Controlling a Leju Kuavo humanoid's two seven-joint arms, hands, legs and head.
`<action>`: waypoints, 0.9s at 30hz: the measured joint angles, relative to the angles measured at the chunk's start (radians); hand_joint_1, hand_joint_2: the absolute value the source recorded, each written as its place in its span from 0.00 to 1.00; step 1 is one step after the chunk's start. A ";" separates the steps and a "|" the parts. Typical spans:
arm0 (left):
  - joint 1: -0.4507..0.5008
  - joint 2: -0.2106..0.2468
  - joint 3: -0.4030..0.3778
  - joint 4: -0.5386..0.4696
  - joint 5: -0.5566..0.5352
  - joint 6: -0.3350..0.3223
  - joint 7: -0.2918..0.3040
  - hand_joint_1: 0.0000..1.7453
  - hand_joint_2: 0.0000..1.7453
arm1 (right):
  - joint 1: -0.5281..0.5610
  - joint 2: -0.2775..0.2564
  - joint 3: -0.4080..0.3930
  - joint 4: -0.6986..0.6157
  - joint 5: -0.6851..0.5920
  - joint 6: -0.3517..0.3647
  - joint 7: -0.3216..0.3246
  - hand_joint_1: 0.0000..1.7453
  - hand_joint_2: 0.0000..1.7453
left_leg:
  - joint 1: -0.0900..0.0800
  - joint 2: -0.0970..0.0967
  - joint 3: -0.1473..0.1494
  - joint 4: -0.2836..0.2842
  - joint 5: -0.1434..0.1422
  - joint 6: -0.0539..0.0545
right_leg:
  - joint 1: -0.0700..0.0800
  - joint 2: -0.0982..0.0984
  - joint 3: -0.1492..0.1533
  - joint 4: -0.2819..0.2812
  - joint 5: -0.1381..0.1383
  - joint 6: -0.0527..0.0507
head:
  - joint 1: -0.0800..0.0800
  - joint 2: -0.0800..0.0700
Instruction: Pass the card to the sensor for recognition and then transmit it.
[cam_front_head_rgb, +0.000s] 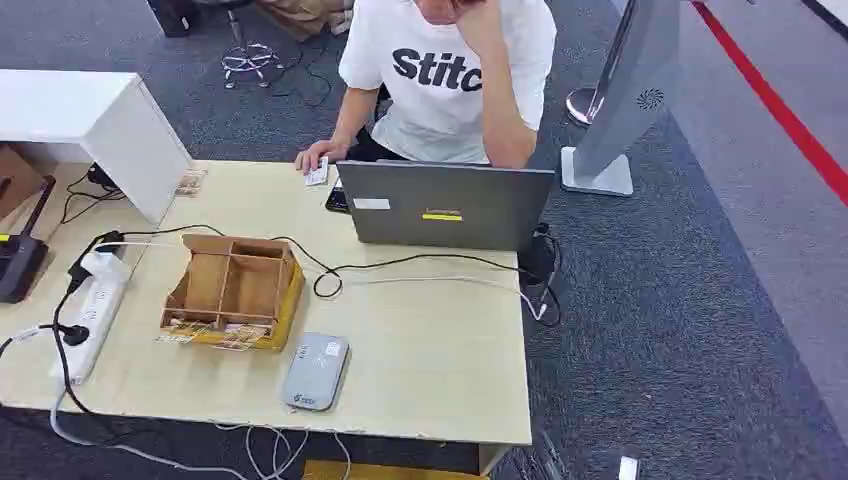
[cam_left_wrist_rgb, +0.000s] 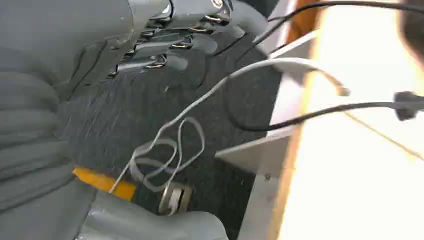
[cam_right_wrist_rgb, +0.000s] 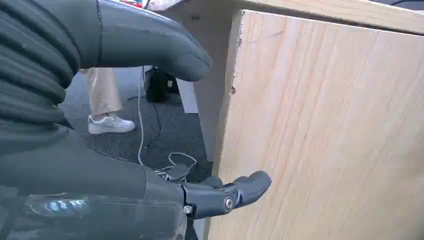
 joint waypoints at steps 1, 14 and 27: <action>0.008 0.001 -0.022 -0.023 -0.009 0.025 -0.006 0.00 1.00 | 0.000 0.000 -0.001 0.000 0.000 0.001 -0.001 0.00 1.00 | 0.000 0.000 0.000 0.000 0.000 0.000 | 0.000 0.000 0.000 0.000 0.000 0.000 | 0.000 0.000; 0.108 0.026 -0.286 -0.272 -0.174 0.325 -0.063 0.00 1.00 | 0.000 0.002 -0.027 0.005 0.000 0.018 -0.019 0.00 1.00 | 0.000 0.000 0.000 0.000 0.000 0.000 | 0.000 0.000 0.000 0.000 0.000 0.000 | 0.000 0.000; 0.095 0.102 -0.506 -0.357 -0.538 0.556 -0.009 0.00 1.00 | -0.021 0.012 -0.031 0.006 0.005 0.024 -0.026 0.00 1.00 | 0.000 0.000 0.000 0.000 0.001 0.001 | 0.000 0.000 -0.002 0.000 0.001 0.001 | 0.000 0.000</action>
